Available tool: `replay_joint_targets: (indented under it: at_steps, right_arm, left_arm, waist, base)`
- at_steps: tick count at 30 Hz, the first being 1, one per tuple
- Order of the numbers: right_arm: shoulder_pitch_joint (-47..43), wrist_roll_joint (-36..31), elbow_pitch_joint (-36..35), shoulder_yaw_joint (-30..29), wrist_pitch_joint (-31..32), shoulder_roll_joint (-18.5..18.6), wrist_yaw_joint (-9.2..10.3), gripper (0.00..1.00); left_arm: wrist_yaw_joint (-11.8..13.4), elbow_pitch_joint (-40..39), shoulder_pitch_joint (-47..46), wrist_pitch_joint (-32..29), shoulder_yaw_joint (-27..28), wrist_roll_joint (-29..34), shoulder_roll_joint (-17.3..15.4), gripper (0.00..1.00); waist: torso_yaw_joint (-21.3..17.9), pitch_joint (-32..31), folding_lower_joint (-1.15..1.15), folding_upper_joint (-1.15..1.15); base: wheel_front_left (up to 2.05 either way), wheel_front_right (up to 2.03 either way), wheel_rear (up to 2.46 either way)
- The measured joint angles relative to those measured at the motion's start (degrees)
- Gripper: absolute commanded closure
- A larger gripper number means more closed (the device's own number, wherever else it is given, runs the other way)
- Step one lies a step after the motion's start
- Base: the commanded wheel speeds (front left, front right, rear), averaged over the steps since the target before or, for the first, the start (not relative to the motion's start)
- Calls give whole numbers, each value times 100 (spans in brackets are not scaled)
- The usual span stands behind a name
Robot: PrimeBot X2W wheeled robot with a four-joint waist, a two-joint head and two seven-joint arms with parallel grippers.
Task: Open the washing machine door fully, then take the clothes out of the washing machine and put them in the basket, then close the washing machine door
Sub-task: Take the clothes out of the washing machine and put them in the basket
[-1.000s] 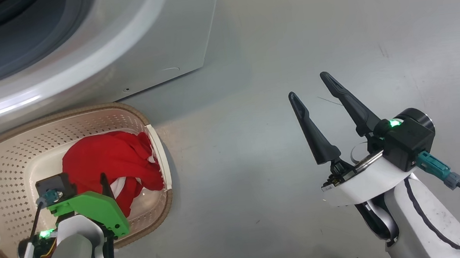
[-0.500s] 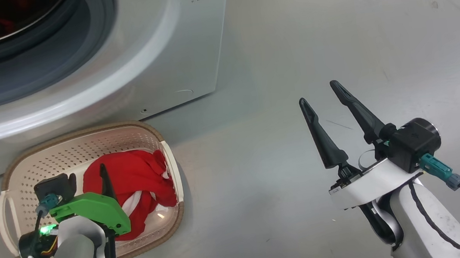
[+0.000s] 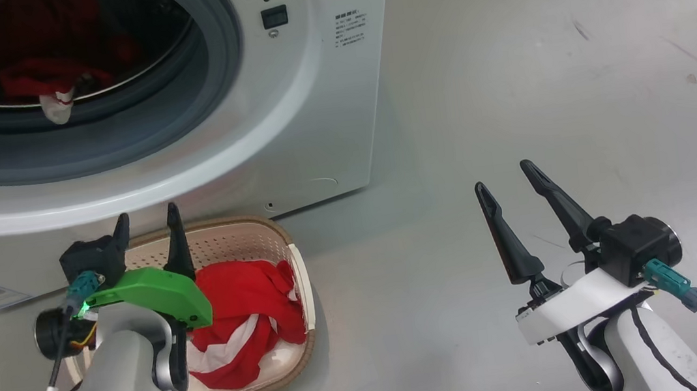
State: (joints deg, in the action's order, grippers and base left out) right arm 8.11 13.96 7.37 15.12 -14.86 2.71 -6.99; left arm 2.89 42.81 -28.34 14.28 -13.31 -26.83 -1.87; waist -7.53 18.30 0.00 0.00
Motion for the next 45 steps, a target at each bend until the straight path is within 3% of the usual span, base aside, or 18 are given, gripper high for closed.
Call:
replay_joint_targets:
  at_steps: [17, 45]
  right_arm:
    - [-396, -13, 111, -183, 0, -2, 10, 0]
    - [-1367, 11, 203, -146, 0, -16, 211, 0]
  left_arm:
    - [42, -1927, 893, 16, 43, 532, 0, 0]
    - [245, -2892, 3041, 15, -382, 725, -48, 0]
  waist:
    - [387, -899, 0, 0]
    - [667, -1845, 0, 0]
  base:
    - [0, 0, 0]
    - [0, 0, 0]
